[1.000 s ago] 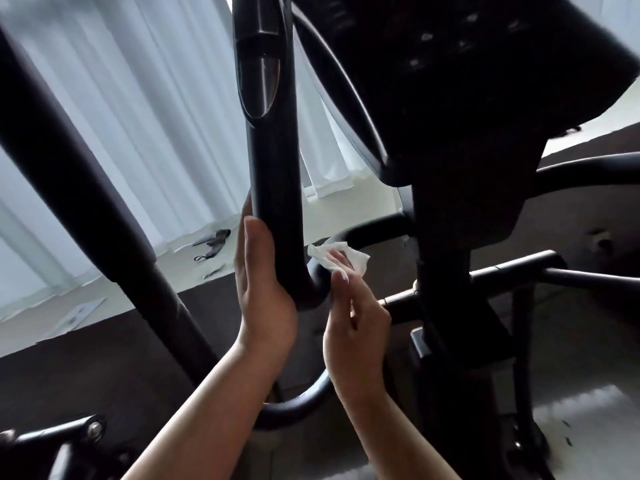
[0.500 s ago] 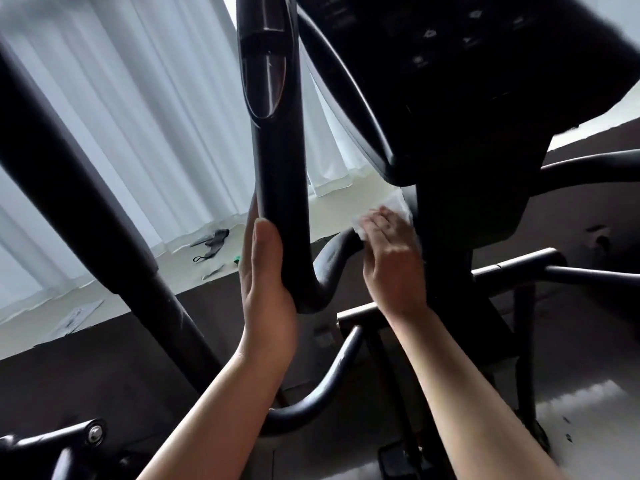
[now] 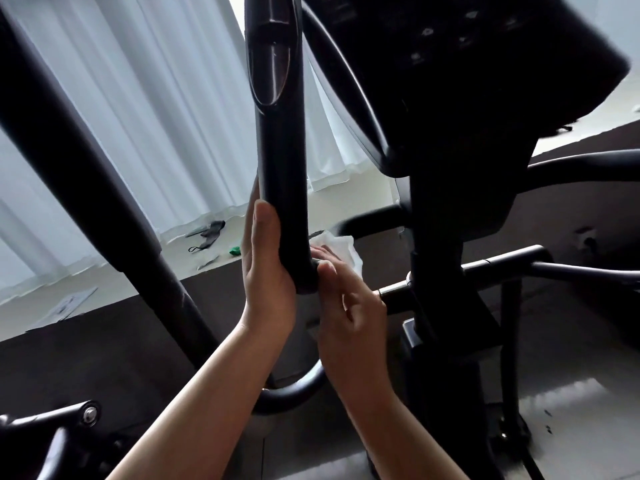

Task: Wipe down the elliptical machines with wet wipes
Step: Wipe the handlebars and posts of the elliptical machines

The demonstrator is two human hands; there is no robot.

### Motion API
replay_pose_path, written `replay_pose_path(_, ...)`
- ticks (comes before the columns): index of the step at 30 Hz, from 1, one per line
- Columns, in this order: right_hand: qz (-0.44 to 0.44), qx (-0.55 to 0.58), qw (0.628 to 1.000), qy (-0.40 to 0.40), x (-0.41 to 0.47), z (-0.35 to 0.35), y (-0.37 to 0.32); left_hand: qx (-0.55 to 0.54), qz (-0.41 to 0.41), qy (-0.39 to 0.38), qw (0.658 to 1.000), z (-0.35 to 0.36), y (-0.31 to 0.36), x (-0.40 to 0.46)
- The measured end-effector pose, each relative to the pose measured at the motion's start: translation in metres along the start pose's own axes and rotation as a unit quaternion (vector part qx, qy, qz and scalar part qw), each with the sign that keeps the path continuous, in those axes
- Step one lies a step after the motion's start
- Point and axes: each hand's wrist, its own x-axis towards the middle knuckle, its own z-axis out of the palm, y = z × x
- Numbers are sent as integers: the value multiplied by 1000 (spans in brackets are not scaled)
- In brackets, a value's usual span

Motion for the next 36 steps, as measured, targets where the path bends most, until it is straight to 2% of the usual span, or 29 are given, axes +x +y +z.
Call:
replay_pose_path(4, 54, 119, 991, 26, -21, 7, -30, -9, -40, -6, 999, 0, 4, -4)
replay_pose_path(7, 13, 212, 977, 29, -26, 12, -55, -35, -89, -20, 995, 2, 9, -7)
replay_pose_path(8, -39, 193, 980, 35, -22, 13, -62, -42, -116, -23, 992, 2, 12, -8)
replay_pose_path(10, -164, 66, 982, 72, -8, 16, -60, -47, -161, 9, 986, -3, 19, -10)
replay_pose_path(12, -262, -86, 960, 39, 1, 19, -38, -85, -206, -23, 975, -14, 19, -12)
replay_pose_path(14, -292, -162, 943, 6, -3, 17, -7, -81, -229, -66, 968, -22, 17, -15)
replay_pose_path(18, -330, -211, 920, 34, -17, 6, 21, -84, -212, -121, 966, -32, 15, -16)
replay_pose_path(24, -355, -269, 895, 11, -31, -8, 38, -8, -199, -132, 971, -29, 19, -17)
replay_pose_path(27, -336, -291, 896, 12, -41, -15, 54, 26, -178, -132, 975, -27, 21, -22)
replay_pose_path(29, -291, -280, 915, 11, -44, -15, 58, 64, -159, -147, 974, -27, 25, -25)
replay_pose_path(33, -110, -234, 966, 6, -55, -22, 57, 18, -131, -147, 980, -39, 35, -40)
replay_pose_path(36, 4, -195, 981, -19, -73, -33, 29, 107, -73, -120, 984, -59, 36, -68)
